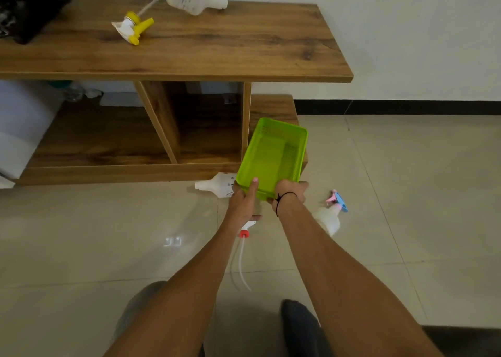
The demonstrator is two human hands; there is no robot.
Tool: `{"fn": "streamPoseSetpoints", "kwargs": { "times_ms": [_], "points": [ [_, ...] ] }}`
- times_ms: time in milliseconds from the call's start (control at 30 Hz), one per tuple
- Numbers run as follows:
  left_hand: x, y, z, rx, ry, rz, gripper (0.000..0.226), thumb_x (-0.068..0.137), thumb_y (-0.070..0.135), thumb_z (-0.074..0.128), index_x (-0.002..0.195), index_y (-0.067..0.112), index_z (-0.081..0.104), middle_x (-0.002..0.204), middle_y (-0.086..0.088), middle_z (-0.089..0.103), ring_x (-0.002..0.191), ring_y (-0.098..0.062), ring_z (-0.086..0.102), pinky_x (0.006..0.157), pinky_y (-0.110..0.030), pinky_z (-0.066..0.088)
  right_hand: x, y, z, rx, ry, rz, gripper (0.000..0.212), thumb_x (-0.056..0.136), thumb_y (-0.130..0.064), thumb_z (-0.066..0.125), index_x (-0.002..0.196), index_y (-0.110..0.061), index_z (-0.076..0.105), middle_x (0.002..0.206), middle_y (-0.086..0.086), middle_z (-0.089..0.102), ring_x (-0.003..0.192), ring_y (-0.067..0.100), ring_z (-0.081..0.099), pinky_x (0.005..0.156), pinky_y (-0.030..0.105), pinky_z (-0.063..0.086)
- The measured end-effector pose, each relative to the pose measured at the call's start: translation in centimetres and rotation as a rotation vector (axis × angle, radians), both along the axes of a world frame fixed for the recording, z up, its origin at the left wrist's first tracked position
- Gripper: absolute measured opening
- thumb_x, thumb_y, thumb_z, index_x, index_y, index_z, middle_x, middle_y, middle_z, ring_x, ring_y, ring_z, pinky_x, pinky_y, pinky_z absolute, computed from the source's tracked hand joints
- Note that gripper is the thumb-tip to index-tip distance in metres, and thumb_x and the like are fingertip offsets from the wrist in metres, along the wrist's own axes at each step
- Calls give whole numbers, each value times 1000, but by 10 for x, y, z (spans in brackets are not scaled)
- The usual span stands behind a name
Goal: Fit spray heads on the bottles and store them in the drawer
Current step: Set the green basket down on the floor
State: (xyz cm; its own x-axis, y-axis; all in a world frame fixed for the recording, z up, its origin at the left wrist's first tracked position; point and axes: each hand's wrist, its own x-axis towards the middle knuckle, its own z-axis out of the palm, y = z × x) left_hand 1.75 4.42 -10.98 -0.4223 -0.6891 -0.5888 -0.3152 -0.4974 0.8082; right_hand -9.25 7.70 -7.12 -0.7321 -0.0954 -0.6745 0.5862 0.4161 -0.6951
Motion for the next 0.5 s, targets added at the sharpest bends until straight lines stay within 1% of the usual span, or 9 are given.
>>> {"fn": "streamPoseSetpoints", "kwargs": {
  "times_ms": [67, 133, 167, 200, 267, 300, 333, 433, 500],
  "points": [
    [8, 2, -4, 3, -29, 66, 75, 106, 46, 59, 165, 29, 15, 155, -16, 48, 122, -47, 68, 73, -46, 69, 21, 9, -3, -36, -66, -53, 46, 95, 3, 49, 138, -10, 39, 151, 17, 37, 125, 48, 53, 101, 64, 53],
    [24, 0, -9, -79, -105, 85, 63, 106, 25, 58, 159, 20, 23, 146, -22, 56, 115, -50, 70, 90, -58, 64, 42, 16, -9, -75, -151, -123, 46, 99, -2, 47, 142, -10, 35, 155, 18, 33, 129, 47, 50, 105, 65, 50],
    [34, -2, -12, -120, -140, 76, 60, 105, 21, 57, 157, 18, 27, 143, -23, 58, 115, -49, 69, 93, -59, 62, 52, 19, -11, -71, -167, -121, 47, 99, -3, 48, 143, -10, 34, 155, 19, 34, 130, 47, 49, 105, 66, 49],
    [45, -4, -12, -138, -151, 70, 59, 104, 18, 56, 157, 16, 30, 141, -22, 58, 111, -45, 71, 91, -58, 64, 60, 22, -13, -56, -160, -83, 48, 98, -2, 50, 143, -9, 35, 153, 20, 36, 129, 48, 50, 103, 67, 50],
    [71, -10, -10, -113, -109, 95, 54, 105, 15, 57, 153, 14, 34, 140, -18, 55, 88, -31, 73, 70, -50, 69, 72, 29, -17, -15, -174, 63, 48, 92, 5, 56, 136, -7, 42, 140, 18, 47, 118, 48, 55, 89, 69, 57],
    [85, -13, -8, -97, -92, 109, 49, 106, 14, 56, 151, 12, 35, 140, -17, 53, 79, -28, 72, 62, -47, 69, 75, 32, -18, 11, -208, 135, 45, 90, 5, 60, 132, -4, 48, 135, 19, 53, 112, 46, 58, 84, 69, 59],
    [98, -18, -7, -91, -90, 114, 46, 107, 14, 55, 148, 11, 36, 139, -17, 52, 76, -29, 72, 59, -47, 68, 78, 34, -20, 34, -236, 188, 41, 88, 4, 65, 126, -3, 53, 131, 20, 57, 106, 43, 58, 82, 68, 60],
    [142, -27, -4, -99, -128, 40, 41, 108, 13, 53, 146, 10, 39, 136, -19, 55, 80, -39, 75, 71, -57, 68, 75, 38, -25, -6, -176, 197, 43, 88, 1, 70, 124, -10, 47, 124, 15, 52, 106, 41, 55, 67, 63, 62],
    [171, -31, -3, -112, -166, -31, 38, 108, 13, 52, 144, 10, 40, 131, -19, 58, 87, -37, 74, 70, -54, 68, 67, 36, -27, -43, -95, 171, 45, 91, 3, 63, 125, -16, 40, 123, 12, 45, 111, 42, 57, 65, 67, 61]
  ]
}}
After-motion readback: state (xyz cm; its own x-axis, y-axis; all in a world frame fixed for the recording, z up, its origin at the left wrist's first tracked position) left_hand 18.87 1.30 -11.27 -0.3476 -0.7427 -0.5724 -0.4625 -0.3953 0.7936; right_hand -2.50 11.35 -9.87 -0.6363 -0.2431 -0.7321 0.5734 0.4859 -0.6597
